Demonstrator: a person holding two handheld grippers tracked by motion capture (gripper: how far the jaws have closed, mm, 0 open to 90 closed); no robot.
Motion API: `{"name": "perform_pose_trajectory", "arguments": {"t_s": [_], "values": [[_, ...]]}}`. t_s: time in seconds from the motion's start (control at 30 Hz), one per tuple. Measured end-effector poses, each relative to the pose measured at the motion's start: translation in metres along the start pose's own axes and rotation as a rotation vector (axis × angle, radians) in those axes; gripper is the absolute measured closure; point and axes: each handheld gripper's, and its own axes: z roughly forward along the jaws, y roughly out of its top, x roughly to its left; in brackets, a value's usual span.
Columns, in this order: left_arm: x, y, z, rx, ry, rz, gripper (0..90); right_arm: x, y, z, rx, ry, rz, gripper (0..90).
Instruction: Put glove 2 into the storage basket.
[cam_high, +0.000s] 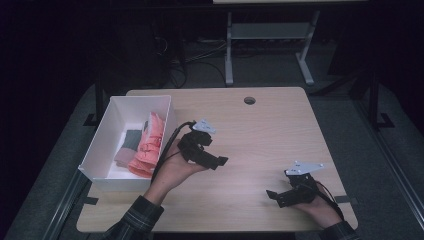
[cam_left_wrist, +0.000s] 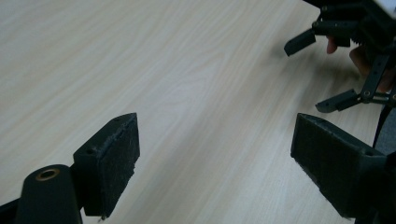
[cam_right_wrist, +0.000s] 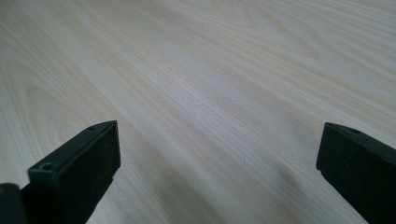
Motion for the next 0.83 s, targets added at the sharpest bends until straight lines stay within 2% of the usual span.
{"name": "perform_pose_trajectory", "arguments": {"t_s": [0.3, 0.43, 0.5, 0.53, 0.6, 0.7, 0.83], "values": [[-0.012, -0.027, 0.033, 0.039, -0.004, 0.025, 15.1, 0.0, 0.0, 0.001, 0.006, 0.001, -0.007, 0.0], [-0.017, -0.042, 0.047, 0.057, 0.008, 0.043, 15.1, 0.001, 0.0, 0.001, 0.01, -0.001, -0.008, 0.0], [-0.018, -0.05, 0.054, 0.06, -0.01, 0.036, 15.0, 0.001, 0.0, 0.001, 0.011, -0.001, -0.007, 0.0], [-0.019, -0.055, 0.059, 0.068, -0.004, 0.038, 15.0, 0.001, 0.0, 0.001, 0.012, 0.0, -0.007, 0.0], [-0.019, -0.059, 0.062, 0.077, 0.01, 0.051, 15.0, 0.001, 0.0, 0.001, 0.012, -0.001, -0.007, 0.0], [-0.019, -0.063, 0.065, 0.082, 0.001, 0.043, 15.0, 0.001, 0.0, 0.002, 0.013, 0.0, -0.008, 0.0], [-0.02, -0.067, 0.066, 0.09, 0.015, 0.065, 15.0, 0.0, -0.001, 0.002, 0.017, 0.002, -0.013, 0.0]]}}
